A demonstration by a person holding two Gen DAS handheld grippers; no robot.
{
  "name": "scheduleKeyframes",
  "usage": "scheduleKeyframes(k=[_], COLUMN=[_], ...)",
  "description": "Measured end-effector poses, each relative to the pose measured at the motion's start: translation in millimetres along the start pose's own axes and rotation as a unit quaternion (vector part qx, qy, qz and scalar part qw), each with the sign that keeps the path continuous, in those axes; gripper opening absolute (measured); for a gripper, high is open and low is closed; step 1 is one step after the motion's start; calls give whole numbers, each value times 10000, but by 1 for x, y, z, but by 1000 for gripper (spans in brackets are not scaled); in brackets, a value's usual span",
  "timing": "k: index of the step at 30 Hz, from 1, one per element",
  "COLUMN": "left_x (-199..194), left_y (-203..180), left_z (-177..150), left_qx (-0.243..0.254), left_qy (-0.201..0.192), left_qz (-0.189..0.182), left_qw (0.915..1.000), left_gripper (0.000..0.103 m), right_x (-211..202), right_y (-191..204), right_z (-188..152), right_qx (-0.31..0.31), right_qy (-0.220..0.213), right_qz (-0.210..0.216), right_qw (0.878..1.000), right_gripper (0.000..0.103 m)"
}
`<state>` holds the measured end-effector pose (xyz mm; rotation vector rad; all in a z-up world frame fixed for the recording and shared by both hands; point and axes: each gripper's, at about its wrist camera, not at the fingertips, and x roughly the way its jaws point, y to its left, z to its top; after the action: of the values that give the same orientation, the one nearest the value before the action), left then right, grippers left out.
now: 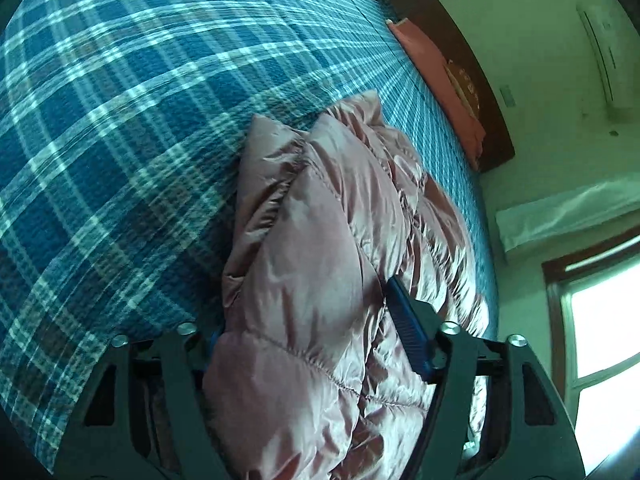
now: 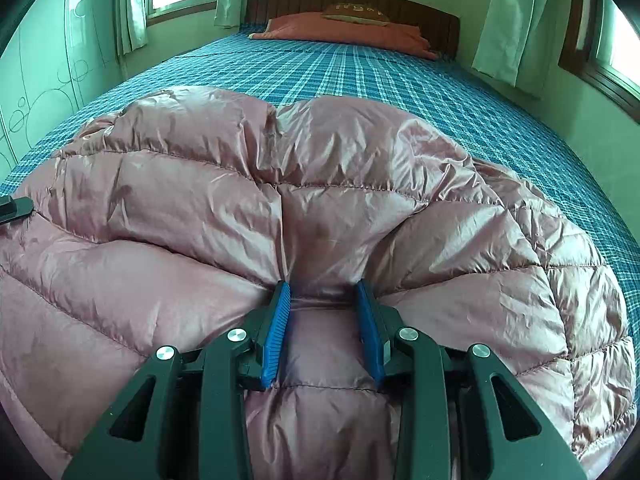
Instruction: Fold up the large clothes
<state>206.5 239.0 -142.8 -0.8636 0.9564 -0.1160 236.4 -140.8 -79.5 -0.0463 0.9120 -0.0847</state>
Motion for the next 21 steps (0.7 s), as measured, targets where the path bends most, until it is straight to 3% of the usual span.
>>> scheduleKeyframes(k=[2, 8, 12, 15, 17, 19, 21], left_x=[-3, -2, 2, 4, -2, -4, 5], left_y=[1, 28, 18, 5, -5, -10, -9], left_z=[-1, 4, 3, -4, -8, -8, -7], left_qx=[-48, -590, -444, -256, 62, 245, 387], left_qy=[12, 143, 228, 350, 207, 74, 84], left_qz=[-165, -569, -525, -728, -646, -507, -105], left_qw=[9999, 9965, 9974, 9964, 9977, 9984, 9992], left_gripper=[52, 48, 48, 36, 29, 29, 39], right_x=[0, -1, -1, -1, -1, -1, -1], right_y=[1, 3, 3, 2, 4, 4, 4], right_z=[1, 0, 0, 1, 1, 0, 1], right_qx=[9, 31, 26, 17, 26, 19, -8], right_qy=[-3, -9, -12, -13, -14, -14, -15], right_qz=[0, -2, -19, -46, -44, -54, -84], right_qw=[10000, 10000, 10000, 10000, 10000, 10000, 10000], right_gripper=[35, 35, 35, 35, 35, 35, 35])
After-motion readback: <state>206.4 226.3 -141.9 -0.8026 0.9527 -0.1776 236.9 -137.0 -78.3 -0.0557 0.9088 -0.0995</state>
